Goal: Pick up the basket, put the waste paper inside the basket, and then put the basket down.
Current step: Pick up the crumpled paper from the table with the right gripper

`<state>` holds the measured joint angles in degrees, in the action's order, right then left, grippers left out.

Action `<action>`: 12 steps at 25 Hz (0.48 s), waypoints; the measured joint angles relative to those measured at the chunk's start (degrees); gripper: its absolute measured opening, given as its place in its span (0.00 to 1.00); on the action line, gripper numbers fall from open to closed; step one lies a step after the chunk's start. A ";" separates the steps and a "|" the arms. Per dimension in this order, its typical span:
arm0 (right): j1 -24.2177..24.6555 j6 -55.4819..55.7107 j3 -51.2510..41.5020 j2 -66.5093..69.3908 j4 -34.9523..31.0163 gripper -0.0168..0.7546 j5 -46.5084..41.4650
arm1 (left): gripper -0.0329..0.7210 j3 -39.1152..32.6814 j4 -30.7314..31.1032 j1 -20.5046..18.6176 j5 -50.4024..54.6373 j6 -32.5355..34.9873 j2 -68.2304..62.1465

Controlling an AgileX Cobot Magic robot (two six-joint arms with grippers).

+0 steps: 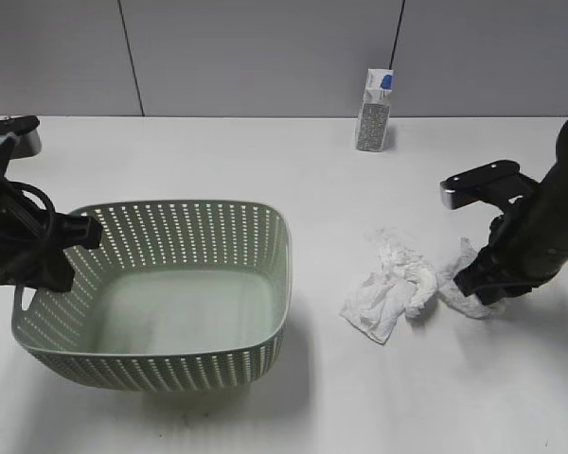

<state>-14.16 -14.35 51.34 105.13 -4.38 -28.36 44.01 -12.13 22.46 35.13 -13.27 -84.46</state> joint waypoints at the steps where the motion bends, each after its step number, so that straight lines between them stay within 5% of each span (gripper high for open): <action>1: 0.00 0.00 0.00 -1.39 0.06 0.08 -0.07 | 0.05 0.00 0.00 0.00 0.02 0.00 0.00; 7: -1.00 0.00 0.00 -13.83 -0.07 0.08 -3.87 | 0.05 0.00 0.53 0.00 0.08 0.00 0.00; 12: -10.95 0.00 0.41 -23.07 -2.67 0.08 -3.36 | 0.05 0.00 0.95 0.00 0.13 0.00 -0.06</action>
<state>-25.11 -14.35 51.75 82.06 -7.05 -31.72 44.01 -11.19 22.46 35.25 -13.27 -84.52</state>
